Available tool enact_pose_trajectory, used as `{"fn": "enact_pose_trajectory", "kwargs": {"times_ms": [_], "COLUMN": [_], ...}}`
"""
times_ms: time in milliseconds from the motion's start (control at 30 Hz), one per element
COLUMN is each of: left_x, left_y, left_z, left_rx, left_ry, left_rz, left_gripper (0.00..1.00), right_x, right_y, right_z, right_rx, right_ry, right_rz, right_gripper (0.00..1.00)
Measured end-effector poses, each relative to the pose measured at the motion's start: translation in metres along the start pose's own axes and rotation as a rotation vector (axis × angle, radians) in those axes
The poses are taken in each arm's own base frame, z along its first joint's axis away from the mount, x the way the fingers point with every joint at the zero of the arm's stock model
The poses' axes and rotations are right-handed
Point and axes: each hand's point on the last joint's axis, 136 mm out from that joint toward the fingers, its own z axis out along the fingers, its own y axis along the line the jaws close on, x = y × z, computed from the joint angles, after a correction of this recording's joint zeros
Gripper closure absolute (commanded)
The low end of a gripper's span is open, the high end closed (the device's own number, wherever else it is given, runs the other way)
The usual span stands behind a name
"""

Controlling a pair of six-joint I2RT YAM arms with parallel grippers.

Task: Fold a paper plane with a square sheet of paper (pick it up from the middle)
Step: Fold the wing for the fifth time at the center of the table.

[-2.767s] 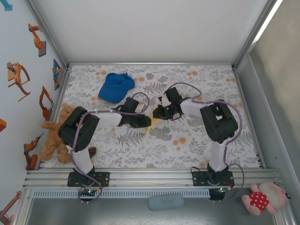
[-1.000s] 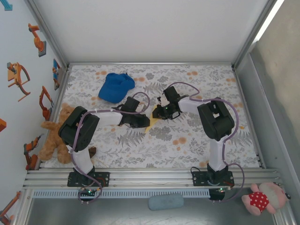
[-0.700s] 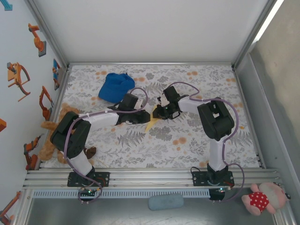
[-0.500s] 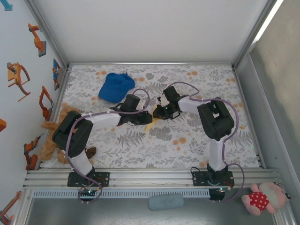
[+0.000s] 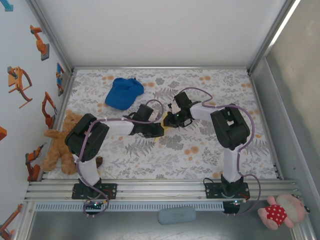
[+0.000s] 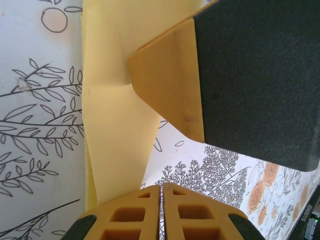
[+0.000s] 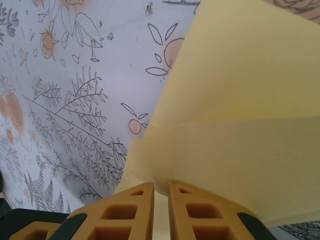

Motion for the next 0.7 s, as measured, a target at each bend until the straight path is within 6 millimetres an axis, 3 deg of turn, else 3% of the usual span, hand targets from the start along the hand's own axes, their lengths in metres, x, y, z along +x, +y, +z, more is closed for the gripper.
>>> {"fn": "enact_pose_trajectory", "kwargs": {"times_ms": [700], "left_x": [-0.0046], "left_y": [0.0071], "left_z": [0.0056], "left_rx": [0.016], "left_ry": [0.003], "left_rz": [-0.023], "left_gripper": [0.91], "right_x": [0.0003], "right_y": [-0.0005], "right_z": [0.0006], "right_rx": [0.002], "right_ry": [0.004], "right_rz": [-0.001], "right_gripper": [0.85]}}
